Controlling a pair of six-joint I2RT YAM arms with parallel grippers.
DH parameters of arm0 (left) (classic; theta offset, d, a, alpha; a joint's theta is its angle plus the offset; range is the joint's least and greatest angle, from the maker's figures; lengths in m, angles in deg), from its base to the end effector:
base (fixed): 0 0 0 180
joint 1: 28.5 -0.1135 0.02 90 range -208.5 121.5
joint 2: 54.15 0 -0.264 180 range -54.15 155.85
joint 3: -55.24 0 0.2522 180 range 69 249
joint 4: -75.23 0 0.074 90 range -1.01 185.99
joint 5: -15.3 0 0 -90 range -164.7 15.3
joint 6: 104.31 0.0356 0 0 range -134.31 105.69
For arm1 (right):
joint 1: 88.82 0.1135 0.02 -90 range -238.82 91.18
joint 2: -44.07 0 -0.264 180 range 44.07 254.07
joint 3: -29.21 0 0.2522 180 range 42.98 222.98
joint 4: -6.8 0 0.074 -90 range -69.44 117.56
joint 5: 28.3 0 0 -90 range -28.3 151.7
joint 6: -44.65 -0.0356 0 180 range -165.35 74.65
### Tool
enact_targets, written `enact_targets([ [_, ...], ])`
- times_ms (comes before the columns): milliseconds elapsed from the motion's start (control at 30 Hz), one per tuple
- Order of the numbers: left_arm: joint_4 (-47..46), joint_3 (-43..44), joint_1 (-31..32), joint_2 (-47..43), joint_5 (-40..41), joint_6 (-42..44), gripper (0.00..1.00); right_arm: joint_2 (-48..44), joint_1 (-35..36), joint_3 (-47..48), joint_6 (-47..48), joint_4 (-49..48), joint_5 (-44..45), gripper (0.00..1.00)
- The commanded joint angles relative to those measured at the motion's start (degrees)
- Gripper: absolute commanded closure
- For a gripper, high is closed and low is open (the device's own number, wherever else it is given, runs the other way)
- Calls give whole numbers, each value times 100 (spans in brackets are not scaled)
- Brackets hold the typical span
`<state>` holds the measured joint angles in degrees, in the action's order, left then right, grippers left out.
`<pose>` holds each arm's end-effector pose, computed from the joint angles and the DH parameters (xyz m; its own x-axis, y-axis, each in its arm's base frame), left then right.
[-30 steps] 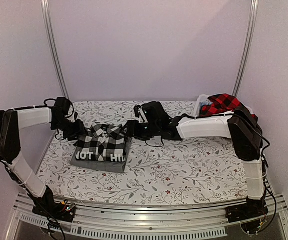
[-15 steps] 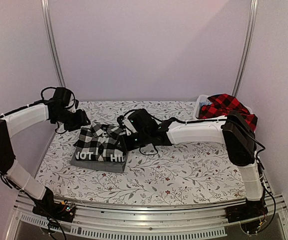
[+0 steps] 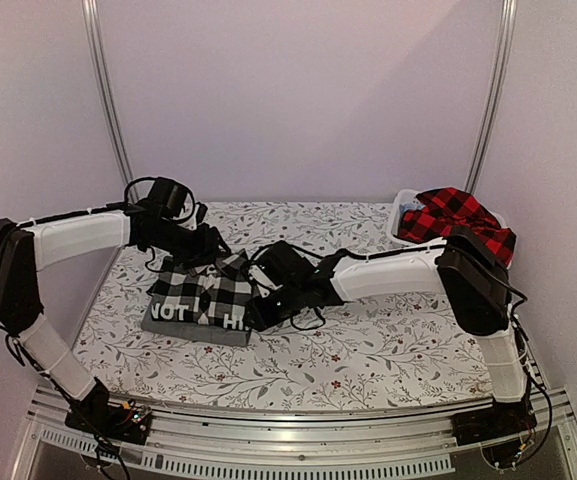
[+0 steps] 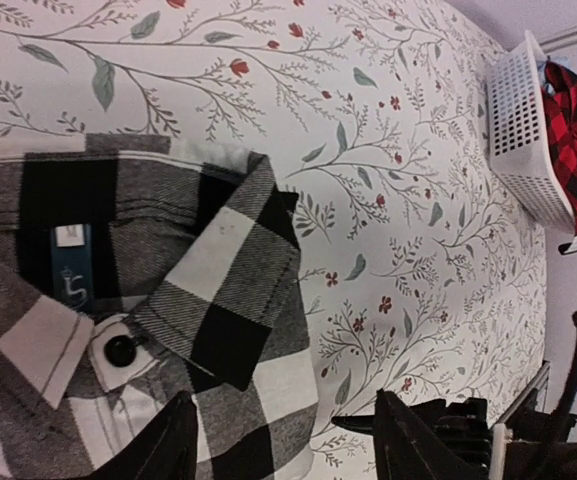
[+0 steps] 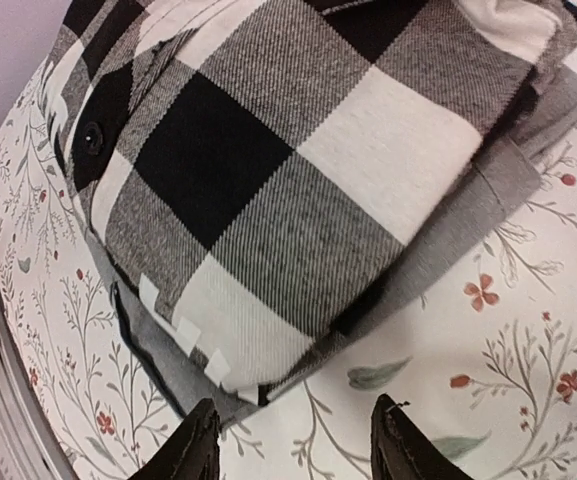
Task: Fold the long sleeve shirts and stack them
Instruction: Smooth out the square-folded shirt, then move the square-folded shirt to the corner of the board.
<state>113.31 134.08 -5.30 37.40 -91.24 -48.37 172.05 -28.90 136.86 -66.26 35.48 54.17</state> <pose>0.3099 -0.1439 0.2381 -0.8941 -0.2009 -0.4002 0.0510 0.8422 -0.5368 0.2419 0.4269 0.1515 -0.6750 -0.4594 -0.5774 -0.7066 0.6278 0.3265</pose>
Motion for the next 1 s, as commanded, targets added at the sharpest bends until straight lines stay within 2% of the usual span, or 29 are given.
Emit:
enact_targets([
  [0,-467,339,510,497,-181,-249,41,-1257,-253,-683,-121,-85,652,44],
  [100,-567,550,821,918,-46,-329,41,-1952,-540,-1366,-245,-232,1037,25],
  [200,-563,849,1072,1340,134,-363,41,-2488,-835,-2016,-426,-406,1161,12],
  [333,-485,1214,1390,1804,258,-417,41,-3032,-1174,-2612,-630,-467,1277,2],
  [467,-267,1511,1714,2197,348,-479,41,-3376,-1401,-2988,-711,-481,1347,1],
  [600,-172,1417,1859,2323,522,-552,41,-3560,-1547,-3238,-747,-494,1328,1],
  [767,-231,1240,1894,2365,630,-556,40,-3610,-1615,-3333,-759,-519,1284,1],
  [967,-115,1512,1864,2741,918,-469,40,-3514,-1615,-3286,-757,-550,1222,1],
])
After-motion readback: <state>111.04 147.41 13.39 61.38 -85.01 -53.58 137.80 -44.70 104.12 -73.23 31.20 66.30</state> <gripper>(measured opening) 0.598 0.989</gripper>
